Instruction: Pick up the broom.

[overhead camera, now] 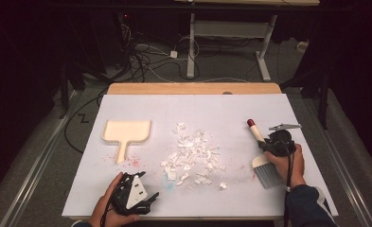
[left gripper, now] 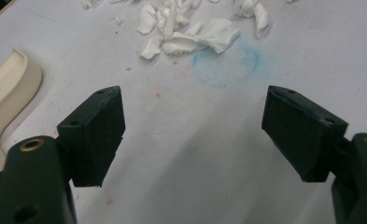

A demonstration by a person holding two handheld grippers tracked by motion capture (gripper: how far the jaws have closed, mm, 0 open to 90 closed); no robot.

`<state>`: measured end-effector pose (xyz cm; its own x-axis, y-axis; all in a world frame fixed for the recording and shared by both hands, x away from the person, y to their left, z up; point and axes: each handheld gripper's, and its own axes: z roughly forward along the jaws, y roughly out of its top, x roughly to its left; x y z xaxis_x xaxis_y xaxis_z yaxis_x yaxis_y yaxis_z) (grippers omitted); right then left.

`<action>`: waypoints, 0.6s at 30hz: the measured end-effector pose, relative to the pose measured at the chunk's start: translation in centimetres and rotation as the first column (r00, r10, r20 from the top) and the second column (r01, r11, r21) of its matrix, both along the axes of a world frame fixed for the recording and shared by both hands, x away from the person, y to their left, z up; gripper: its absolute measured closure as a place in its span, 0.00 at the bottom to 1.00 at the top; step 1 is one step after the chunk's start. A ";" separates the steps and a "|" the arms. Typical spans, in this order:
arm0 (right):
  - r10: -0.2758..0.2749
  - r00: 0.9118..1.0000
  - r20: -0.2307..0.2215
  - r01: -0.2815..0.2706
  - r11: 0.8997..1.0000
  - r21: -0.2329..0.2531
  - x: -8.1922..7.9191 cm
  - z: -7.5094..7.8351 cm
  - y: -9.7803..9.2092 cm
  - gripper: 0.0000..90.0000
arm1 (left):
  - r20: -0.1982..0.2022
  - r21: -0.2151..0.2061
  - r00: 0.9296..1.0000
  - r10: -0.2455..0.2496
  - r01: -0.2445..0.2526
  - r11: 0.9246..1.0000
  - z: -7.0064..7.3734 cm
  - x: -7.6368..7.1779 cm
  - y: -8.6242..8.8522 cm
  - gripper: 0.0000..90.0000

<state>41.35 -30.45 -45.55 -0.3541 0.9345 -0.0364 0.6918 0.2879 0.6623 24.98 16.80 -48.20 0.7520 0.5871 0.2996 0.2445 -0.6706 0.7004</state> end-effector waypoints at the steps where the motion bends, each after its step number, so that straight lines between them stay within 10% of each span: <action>1: 0.005 1.000 0.012 -0.005 1.000 0.002 -0.1 0.3 0.0 0.80 | 0.000 -0.003 1.000 0.001 -0.001 1.000 0.0 0.0 0.0 0.23; 18: 0.060 0.978 0.202 -0.076 0.994 0.073 -4.0 5.6 -0.7 0.80 | 0.004 -0.047 1.000 -0.006 0.006 0.999 1.0 -0.1 -0.6 0.24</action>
